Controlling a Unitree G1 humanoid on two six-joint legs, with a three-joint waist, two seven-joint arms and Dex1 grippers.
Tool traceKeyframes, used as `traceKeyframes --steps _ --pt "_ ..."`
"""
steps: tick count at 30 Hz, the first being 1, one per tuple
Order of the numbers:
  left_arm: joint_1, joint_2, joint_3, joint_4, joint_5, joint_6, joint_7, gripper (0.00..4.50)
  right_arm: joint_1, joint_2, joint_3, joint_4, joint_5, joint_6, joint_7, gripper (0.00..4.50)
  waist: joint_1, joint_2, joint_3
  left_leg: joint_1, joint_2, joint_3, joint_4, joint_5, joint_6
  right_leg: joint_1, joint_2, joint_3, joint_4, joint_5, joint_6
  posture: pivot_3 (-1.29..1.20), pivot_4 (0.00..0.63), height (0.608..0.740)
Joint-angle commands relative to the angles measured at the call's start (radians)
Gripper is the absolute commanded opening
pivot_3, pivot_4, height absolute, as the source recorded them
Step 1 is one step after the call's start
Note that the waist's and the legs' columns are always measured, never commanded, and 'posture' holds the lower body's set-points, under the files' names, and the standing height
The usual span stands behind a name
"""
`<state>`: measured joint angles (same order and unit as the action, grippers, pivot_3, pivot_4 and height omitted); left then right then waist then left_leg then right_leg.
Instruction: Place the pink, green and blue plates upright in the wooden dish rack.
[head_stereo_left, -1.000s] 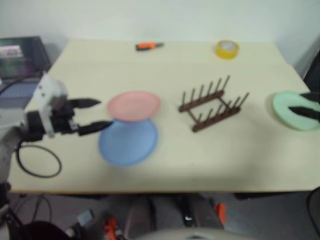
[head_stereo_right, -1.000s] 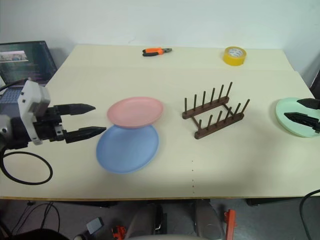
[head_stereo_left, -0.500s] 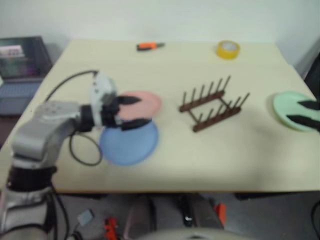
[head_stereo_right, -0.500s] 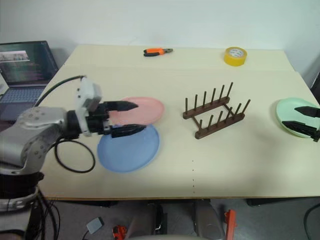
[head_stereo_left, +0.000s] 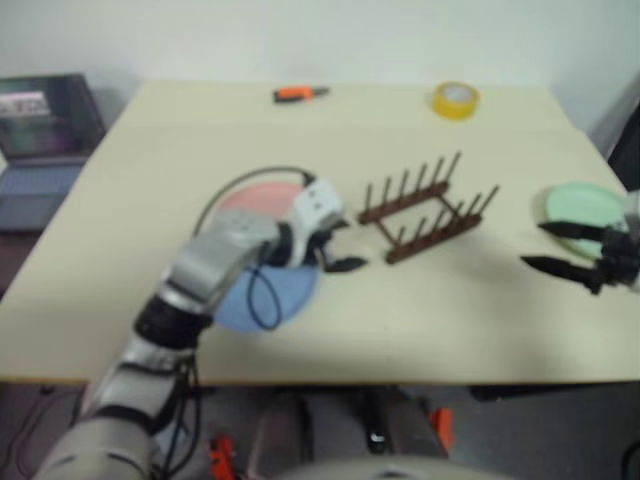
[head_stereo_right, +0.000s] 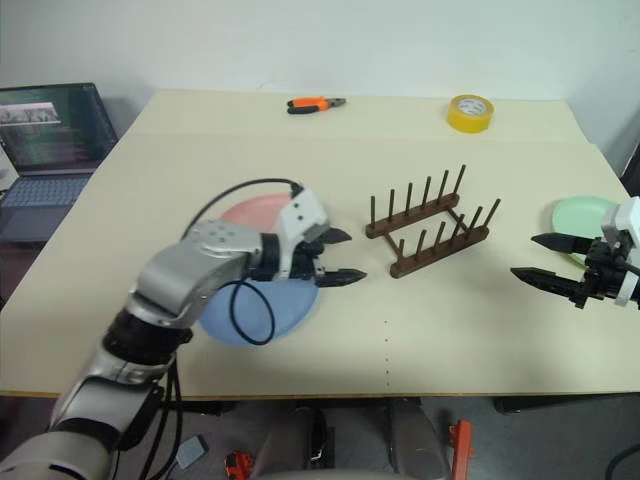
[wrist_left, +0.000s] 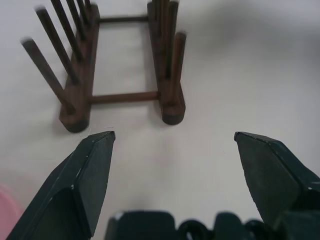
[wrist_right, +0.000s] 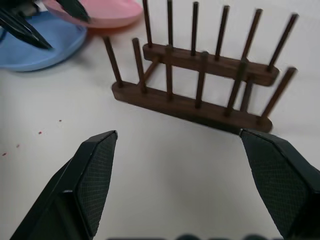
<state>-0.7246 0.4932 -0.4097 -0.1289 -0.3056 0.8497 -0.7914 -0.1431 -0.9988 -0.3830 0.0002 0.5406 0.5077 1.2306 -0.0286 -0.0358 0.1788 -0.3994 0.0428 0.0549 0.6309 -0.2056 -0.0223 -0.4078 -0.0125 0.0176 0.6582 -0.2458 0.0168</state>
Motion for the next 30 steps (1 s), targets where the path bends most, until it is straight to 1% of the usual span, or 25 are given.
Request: traceKeyframes --steps 1,6,14,19,26,28,30 --pt "-0.049 -0.054 -0.033 0.035 0.048 0.017 0.035 4.22 0.007 0.003 -0.046 -0.068 0.04 0.027 -0.032 4.27 0.0 0.0 0.0 0.0 0.0 0.0 0.0 0.0 0.0 0.0 0.0 0.0 0.0 0.0 0.0 0.0 0.15 0.74" --pt "-0.067 -0.13 -0.073 0.095 0.103 -0.007 0.056 4.22 0.012 0.002 -0.047 -0.088 0.054 0.038 -0.057 4.27 0.0 0.0 0.0 0.0 -0.001 -0.002 0.0 0.0 0.0 0.0 0.0 0.0 0.0 0.0 0.0 0.0 0.15 0.74" --pt "-0.087 -0.249 -0.092 0.209 0.181 -0.007 0.127 4.22 0.021 0.011 -0.046 -0.105 0.06 0.052 -0.086 4.27 -0.001 0.0 0.0 0.0 -0.004 -0.005 0.0 0.0 0.0 0.0 0.0 0.0 0.0 0.0 0.0 0.0 0.15 0.74" --pt "-0.092 -0.295 -0.102 0.266 0.215 -0.014 0.135 4.22 0.006 0.012 -0.035 -0.108 0.061 0.058 -0.095 4.27 -0.001 0.0 0.0 -0.001 -0.005 -0.006 0.0 0.0 0.0 0.0 0.0 0.0 0.0 0.0 0.0 0.0 0.15 0.74" --pt "-0.103 -0.334 -0.113 0.341 0.27 -0.06 0.142 4.22 0.006 0.013 -0.038 -0.113 0.063 0.059 -0.104 4.27 -0.001 0.0 0.0 -0.001 -0.005 -0.007 0.0 0.0 0.0 0.0 0.0 0.0 -0.001 0.0 0.0 0.0 0.15 0.74" --pt "-0.113 -0.35 -0.116 0.378 0.293 -0.083 0.153 3.84 0.01 0.017 -0.041 -0.116 0.064 0.059 -0.109 4.31 -0.001 0.0 0.0 -0.001 -0.006 -0.008 0.0 0.0 0.0 0.0 0.0 -0.001 -0.001 0.0 0.0 0.0 0.15 0.74" --pt "-0.126 -0.364 -0.116 0.412 0.308 -0.105 0.155 3.29 0.012 0.02 -0.042 -0.121 0.064 0.06 -0.114 4.31 0.0 0.0 0.0 -0.001 -0.006 -0.008 0.0 0.0 0.0 0.0 -0.001 -0.001 -0.001 0.0 0.0 0.0 0.15 0.74"
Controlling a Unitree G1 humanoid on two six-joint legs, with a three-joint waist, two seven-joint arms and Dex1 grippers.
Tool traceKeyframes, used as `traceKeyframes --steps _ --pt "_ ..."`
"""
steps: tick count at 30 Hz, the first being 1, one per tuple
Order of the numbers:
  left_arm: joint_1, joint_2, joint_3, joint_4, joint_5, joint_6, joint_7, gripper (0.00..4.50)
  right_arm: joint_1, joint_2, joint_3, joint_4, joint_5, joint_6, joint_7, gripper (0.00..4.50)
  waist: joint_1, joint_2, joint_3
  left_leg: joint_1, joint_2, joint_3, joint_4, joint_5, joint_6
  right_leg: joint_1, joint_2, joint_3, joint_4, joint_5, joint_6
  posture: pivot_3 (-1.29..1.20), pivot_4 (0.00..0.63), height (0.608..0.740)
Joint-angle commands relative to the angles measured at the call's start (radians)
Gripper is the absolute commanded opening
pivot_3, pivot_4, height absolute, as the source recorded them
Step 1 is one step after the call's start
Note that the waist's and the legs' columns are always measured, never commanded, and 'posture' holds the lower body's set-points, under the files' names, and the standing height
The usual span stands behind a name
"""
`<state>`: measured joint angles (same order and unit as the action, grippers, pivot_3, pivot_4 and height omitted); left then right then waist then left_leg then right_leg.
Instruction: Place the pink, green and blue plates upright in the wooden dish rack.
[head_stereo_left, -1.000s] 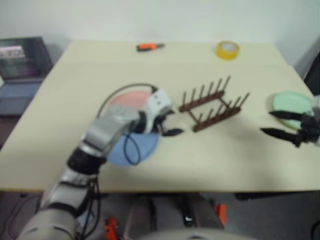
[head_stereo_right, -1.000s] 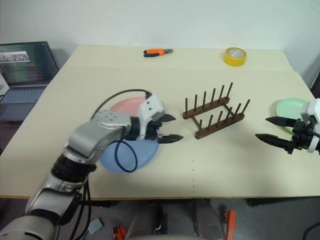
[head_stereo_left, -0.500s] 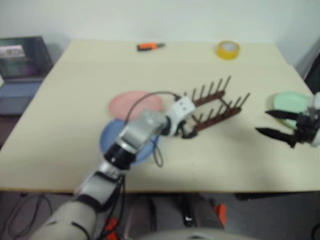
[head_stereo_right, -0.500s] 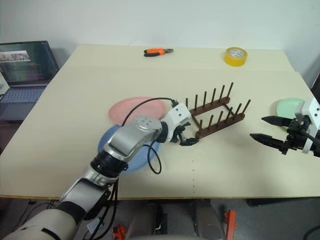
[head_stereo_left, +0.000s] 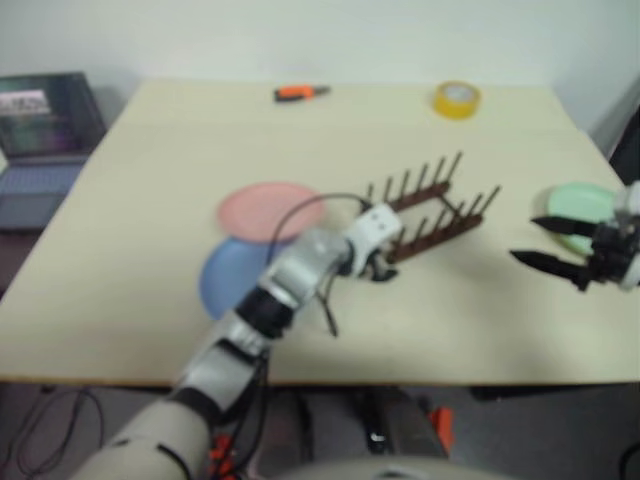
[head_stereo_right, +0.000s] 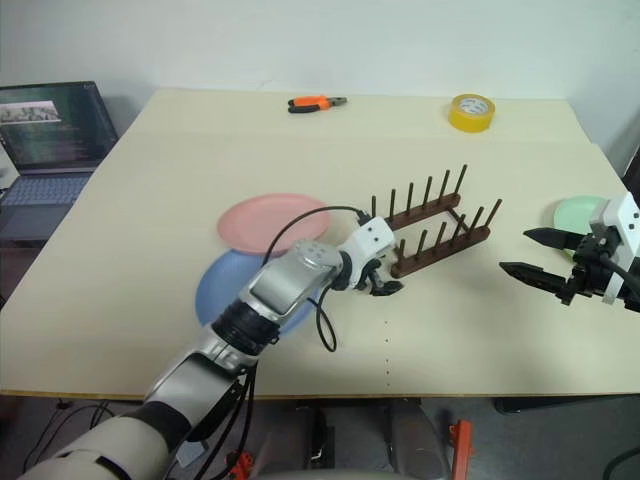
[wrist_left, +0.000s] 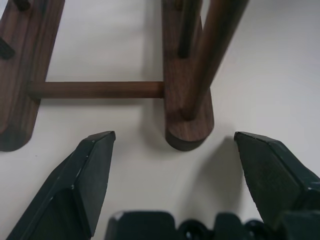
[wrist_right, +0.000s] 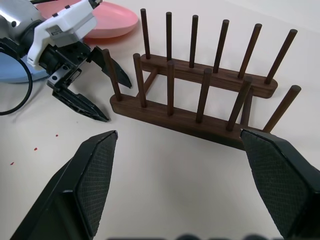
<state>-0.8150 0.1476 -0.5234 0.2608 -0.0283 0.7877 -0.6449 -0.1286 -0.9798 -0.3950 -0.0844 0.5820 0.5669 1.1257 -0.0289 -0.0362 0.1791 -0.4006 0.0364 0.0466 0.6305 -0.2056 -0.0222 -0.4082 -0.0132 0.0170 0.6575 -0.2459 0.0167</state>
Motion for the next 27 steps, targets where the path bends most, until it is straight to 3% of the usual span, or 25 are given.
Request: traceKeyframes --steps 1,6,7,19,27 --pt "-0.039 -0.022 -0.001 0.031 0.035 -0.051 0.006 2.89 -0.002 0.003 -0.029 -0.04 0.023 0.002 -0.013 4.31 0.0 0.0 0.0 0.0 -0.001 -0.001 0.0 0.0 0.0 0.0 -0.001 0.0 0.0 0.0 0.0 0.0 0.15 0.74" --pt "-0.066 -0.051 0.011 0.058 0.042 -0.07 -0.009 1.09 0.003 0.013 -0.031 -0.052 0.024 0.004 -0.027 4.31 -0.001 0.0 0.0 -0.001 -0.005 -0.005 0.0 0.0 0.0 0.0 -0.003 -0.001 0.0 0.0 0.001 0.0 0.15 0.74" --pt "-0.068 -0.054 0.01 0.065 0.046 -0.074 -0.012 0.97 0.003 0.015 -0.031 -0.053 0.024 0.004 -0.028 4.31 -0.001 0.0 0.0 -0.001 -0.006 -0.005 0.0 0.0 0.0 0.0 -0.003 -0.001 0.0 -0.001 0.001 0.0 0.15 0.74" --pt "-0.061 0.01 -0.03 -0.007 0.047 -0.138 -0.191 0.97 0.014 0.009 -0.042 -0.041 0.013 -0.01 -0.027 4.31 0.0 0.0 0.0 -0.002 -0.007 -0.007 -0.001 0.0 0.0 0.0 -0.004 -0.001 0.0 -0.001 0.002 0.0 0.15 0.74" --pt "-0.032 0.031 -0.062 -0.093 0.035 -0.173 -0.309 0.97 0.12 -0.037 -0.084 -0.062 -0.023 -0.024 0.015 4.31 0.002 0.0 0.0 -0.004 -0.007 -0.009 -0.001 0.0 0.0 0.0 -0.005 -0.001 -0.002 -0.002 0.003 0.0 0.15 0.74"
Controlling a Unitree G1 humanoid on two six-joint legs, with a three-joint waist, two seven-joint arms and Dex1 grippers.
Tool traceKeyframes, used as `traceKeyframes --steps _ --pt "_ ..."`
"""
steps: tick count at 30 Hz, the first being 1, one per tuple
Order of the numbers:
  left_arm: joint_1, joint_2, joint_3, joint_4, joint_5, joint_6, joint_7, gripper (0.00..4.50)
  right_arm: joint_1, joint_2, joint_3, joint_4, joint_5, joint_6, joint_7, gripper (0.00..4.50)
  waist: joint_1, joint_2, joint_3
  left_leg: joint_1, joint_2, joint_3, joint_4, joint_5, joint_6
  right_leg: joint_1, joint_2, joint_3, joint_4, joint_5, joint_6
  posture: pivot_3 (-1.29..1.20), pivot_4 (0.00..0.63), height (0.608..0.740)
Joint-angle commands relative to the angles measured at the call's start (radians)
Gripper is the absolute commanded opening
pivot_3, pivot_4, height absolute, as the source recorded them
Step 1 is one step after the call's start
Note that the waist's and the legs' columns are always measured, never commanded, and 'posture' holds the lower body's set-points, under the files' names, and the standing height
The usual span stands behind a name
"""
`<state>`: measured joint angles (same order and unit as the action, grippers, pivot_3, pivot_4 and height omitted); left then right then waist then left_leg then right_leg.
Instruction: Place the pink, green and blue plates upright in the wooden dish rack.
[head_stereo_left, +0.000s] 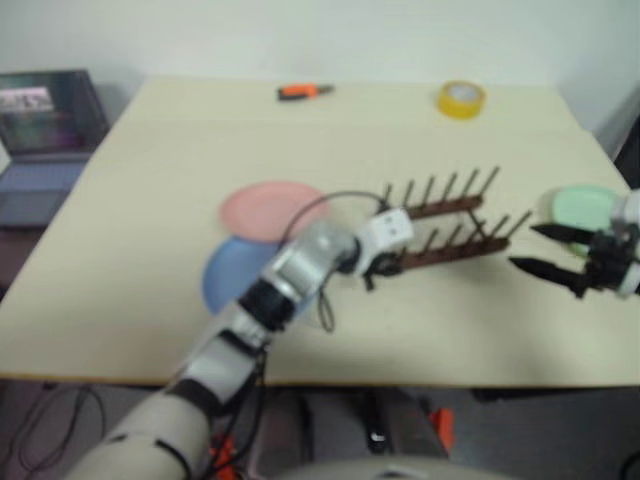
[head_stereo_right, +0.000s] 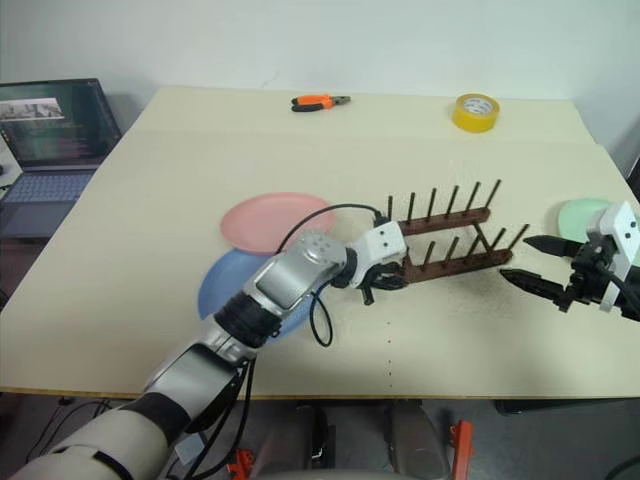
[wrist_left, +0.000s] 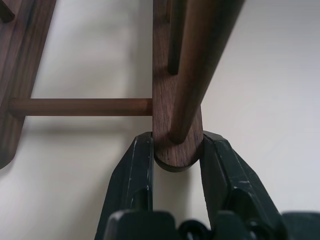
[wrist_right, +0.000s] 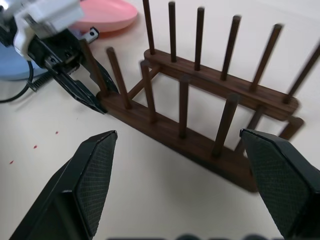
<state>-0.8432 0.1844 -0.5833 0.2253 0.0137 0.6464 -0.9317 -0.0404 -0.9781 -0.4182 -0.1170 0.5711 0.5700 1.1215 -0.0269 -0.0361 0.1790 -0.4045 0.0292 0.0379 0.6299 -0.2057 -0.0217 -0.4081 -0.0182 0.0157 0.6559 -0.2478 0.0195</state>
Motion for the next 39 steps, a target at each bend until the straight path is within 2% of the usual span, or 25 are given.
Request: traceKeyframes --steps 1,6,11,27,39 --pt "-0.002 -0.005 -0.004 -0.06 -0.007 -0.036 -0.03 0.97 0.063 -0.062 -0.07 -0.019 -0.044 -0.041 0.025 4.31 0.001 0.0 0.0 0.0 0.0 0.0 0.0 0.0 0.0 0.0 0.0 0.0 0.0 0.0 0.0 0.0 0.15 0.74" --pt "0.002 0.014 -0.007 -0.063 -0.001 -0.057 -0.064 0.97 0.182 -0.16 -0.179 0.054 -0.149 -0.098 0.058 4.31 -0.001 0.001 0.0 0.001 0.0 0.0 0.0 0.0 0.0 0.0 0.0 0.0 0.0 0.0 0.0 0.0 0.15 0.74" --pt "-0.003 0.029 -0.016 -0.022 0.025 -0.081 -0.068 0.97 0.26 -0.169 -0.258 0.082 -0.181 -0.124 0.101 4.31 -0.002 0.0 0.0 0.001 0.0 -0.001 0.0 0.0 0.0 0.0 0.0 -0.001 0.0 0.0 0.0 0.0 0.15 0.74" --pt "-0.016 0.012 -0.005 0.059 0.037 -0.107 -0.097 0.97 0.357 -0.057 -0.218 -0.092 -0.152 -0.055 0.064 4.31 -0.001 0.0 0.0 0.001 -0.001 -0.003 0.0 0.0 0.0 0.001 0.0 -0.002 0.0 -0.001 -0.001 0.0 0.15 0.74" --pt "-0.055 0.004 0.008 0.151 0.06 -0.179 -0.109 0.97 0.374 -0.046 -0.211 -0.106 -0.154 -0.048 0.043 4.31 -0.001 0.0 0.0 0.001 -0.001 -0.003 0.0 0.0 0.0 0.001 0.0 -0.002 0.0 -0.001 -0.001 0.0 0.15 0.74"
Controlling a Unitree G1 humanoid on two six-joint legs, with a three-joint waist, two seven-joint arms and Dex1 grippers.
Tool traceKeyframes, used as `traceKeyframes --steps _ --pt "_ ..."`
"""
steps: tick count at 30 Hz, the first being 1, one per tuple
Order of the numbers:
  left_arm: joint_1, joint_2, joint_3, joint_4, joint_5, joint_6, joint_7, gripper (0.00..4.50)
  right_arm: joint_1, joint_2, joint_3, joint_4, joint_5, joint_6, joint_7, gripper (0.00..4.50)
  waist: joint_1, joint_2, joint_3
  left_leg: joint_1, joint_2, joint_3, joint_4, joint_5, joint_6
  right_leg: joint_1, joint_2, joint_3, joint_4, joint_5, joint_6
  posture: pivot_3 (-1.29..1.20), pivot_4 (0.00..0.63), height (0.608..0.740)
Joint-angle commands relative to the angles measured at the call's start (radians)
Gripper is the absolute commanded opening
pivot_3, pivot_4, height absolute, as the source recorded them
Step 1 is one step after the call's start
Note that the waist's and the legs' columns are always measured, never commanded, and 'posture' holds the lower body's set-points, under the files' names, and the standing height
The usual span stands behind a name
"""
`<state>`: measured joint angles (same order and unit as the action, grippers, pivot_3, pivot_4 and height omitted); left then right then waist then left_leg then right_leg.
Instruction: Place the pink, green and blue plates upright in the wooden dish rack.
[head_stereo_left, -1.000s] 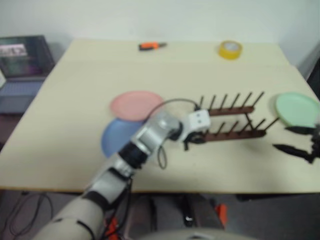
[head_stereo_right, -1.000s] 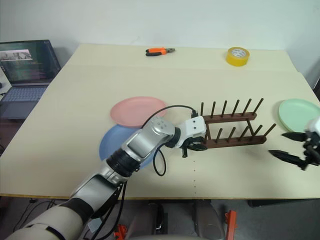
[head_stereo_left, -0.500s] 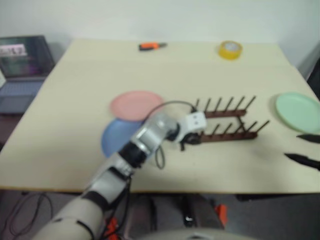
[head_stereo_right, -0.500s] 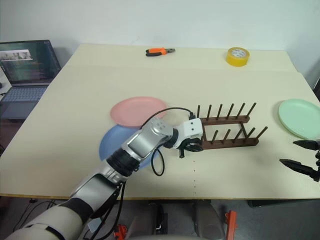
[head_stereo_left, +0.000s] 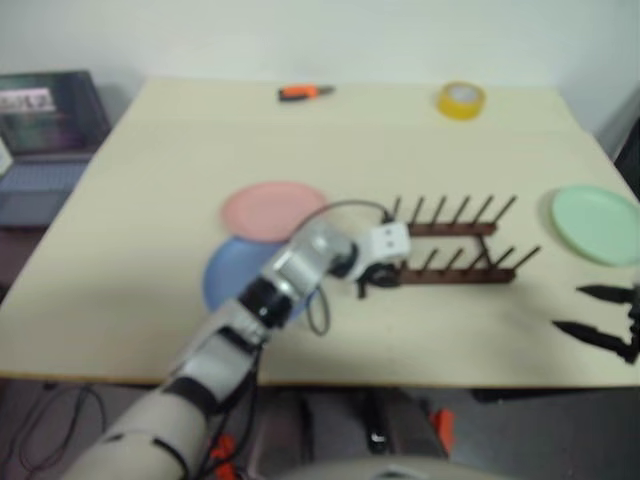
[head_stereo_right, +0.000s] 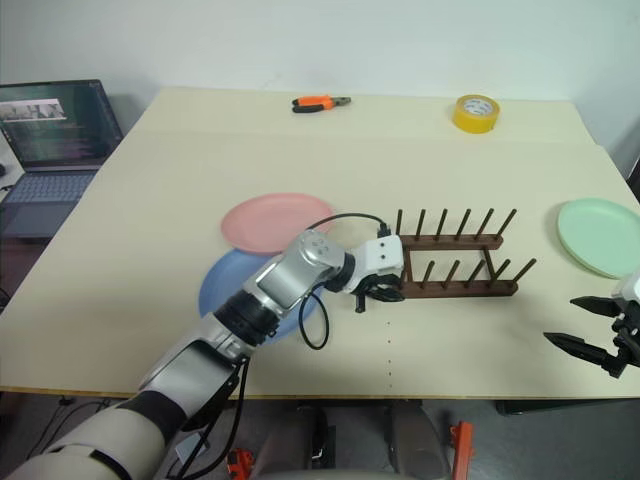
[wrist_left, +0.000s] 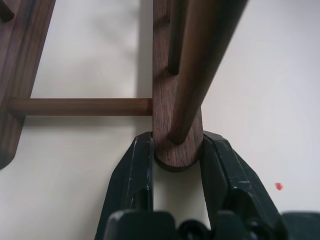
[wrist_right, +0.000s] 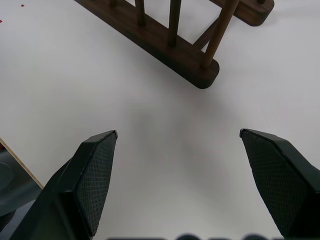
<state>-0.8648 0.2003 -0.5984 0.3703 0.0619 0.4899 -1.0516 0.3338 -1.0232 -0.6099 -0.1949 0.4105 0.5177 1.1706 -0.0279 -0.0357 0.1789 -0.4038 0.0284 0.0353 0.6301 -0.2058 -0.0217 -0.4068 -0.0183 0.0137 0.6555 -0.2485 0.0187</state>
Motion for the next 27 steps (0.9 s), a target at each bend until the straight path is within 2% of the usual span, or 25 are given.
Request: traceKeyframes --steps 1,6,16,21,27 --pt "-0.04 -0.016 0.025 0.018 0.018 -0.021 0.022 0.97 -0.001 0.0 -0.016 -0.029 0.008 0.005 -0.009 4.31 0.001 0.0 0.0 0.0 0.0 0.0 0.0 0.0 0.0 0.0 0.0 0.0 0.0 0.0 0.0 0.0 0.15 0.74" --pt "-0.052 -0.02 0.012 0.054 0.054 -0.024 0.045 0.97 -0.002 0.004 -0.002 -0.034 0.009 0.008 -0.016 4.31 0.0 0.0 0.0 0.0 0.0 0.0 0.0 0.0 0.0 0.0 0.0 0.0 0.0 0.0 0.0 0.0 0.15 0.74" --pt "-0.046 -0.017 0.025 0.045 0.081 -0.033 0.062 4.48 -0.039 -0.013 0.028 -0.008 0.001 0.003 -0.013 4.31 -0.001 0.0 0.0 0.0 0.0 0.0 0.0 0.0 0.0 0.0 0.0 0.0 0.0 0.0 0.0 0.0 0.15 0.74" --pt "-0.058 0.016 0.05 -0.013 0.08 -0.013 0.053 4.48 -0.053 -0.018 0.042 0.004 -0.001 -0.002 -0.008 4.31 -0.002 0.0 0.0 0.0 0.0 0.0 0.0 0.0 0.0 0.0 0.0 0.0 0.0 0.0 0.0 0.0 0.15 0.74" --pt "-0.047 0.106 0.069 -0.169 0.056 0.041 -0.005 4.48 -0.076 -0.024 0.074 0.026 -0.007 -0.006 -0.005 4.31 -0.001 0.0 0.0 0.001 0.0 0.0 0.0 0.0 0.0 0.0 0.0 0.0 0.0 0.0 0.0 0.0 0.15 0.74"
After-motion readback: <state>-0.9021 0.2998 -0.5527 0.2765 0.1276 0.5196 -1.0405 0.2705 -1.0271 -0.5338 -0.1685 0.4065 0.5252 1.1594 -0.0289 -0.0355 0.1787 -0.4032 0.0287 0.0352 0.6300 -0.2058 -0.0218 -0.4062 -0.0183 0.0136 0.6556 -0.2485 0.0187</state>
